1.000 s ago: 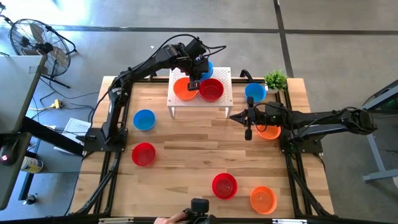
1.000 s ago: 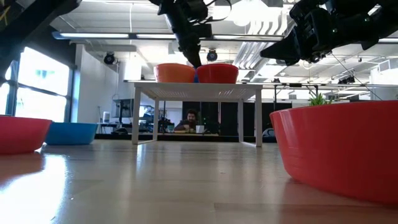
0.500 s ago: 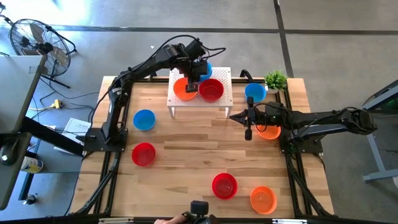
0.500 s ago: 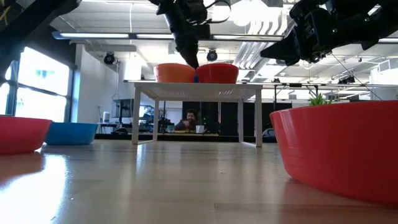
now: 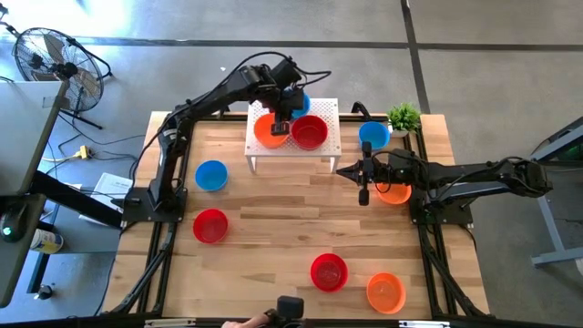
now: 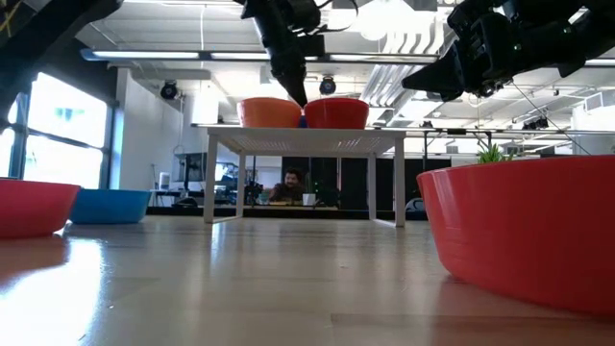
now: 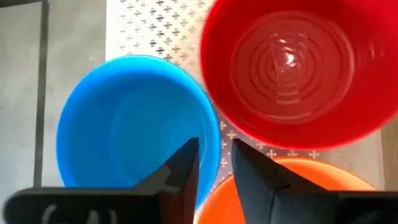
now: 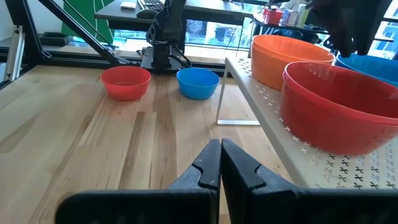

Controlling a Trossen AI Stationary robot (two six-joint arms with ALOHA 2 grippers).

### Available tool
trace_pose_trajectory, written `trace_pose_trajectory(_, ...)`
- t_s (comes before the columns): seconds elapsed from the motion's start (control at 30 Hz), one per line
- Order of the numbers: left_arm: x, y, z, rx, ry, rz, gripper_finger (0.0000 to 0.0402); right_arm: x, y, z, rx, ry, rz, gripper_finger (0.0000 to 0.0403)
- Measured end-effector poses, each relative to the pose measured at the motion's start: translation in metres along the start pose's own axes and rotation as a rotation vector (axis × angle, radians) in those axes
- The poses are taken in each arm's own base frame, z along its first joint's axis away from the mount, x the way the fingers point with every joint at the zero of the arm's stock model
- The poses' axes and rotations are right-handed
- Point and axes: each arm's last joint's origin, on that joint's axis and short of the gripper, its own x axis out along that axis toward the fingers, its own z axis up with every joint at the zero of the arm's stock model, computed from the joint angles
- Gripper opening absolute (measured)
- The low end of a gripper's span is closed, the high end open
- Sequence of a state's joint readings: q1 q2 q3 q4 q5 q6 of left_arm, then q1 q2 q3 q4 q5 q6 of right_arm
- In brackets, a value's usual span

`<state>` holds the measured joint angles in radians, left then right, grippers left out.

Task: Pick & Place Mini bowls
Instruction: Stack the red bowl on the red bowl on the shelf

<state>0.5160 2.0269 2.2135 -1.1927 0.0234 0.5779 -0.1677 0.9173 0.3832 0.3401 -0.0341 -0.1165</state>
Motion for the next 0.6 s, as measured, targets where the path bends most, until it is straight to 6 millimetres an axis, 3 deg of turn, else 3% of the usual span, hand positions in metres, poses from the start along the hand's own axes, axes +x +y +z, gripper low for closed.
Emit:
trace_pose_trajectory(0.1, -0.001, -0.003, 0.001, 0.02, -0.002, -0.013, 0.0095, 0.0, 0.0, 0.0, 0.0, 0.0, 0.0, 0.0)
trace_pose_trajectory(0.2, -0.013, -0.006, 0.0, 0.021, -0.029, -0.04, 0.007, 0.0, 0.0, 0.0, 0.0, 0.0, 0.0, 0.0)
trace_pose_trajectory(0.33, -0.04, -0.01, 0.0, 0.009, -0.151, -0.138, 0.0011, 0.0, 0.0, -0.001, 0.0, 0.007, 0.001, 0.0)
trace_pose_trajectory(0.53, -0.085, -0.017, 0.0, -0.028, -0.304, -0.165, 0.0003, 0.0, 0.001, -0.005, 0.002, 0.029, 0.004, 0.0)
trace_pose_trajectory(0.6, -0.091, -0.019, 0.0, -0.04, -0.345, -0.172, 0.0002, -0.001, 0.001, -0.009, 0.003, 0.039, 0.004, 0.0)
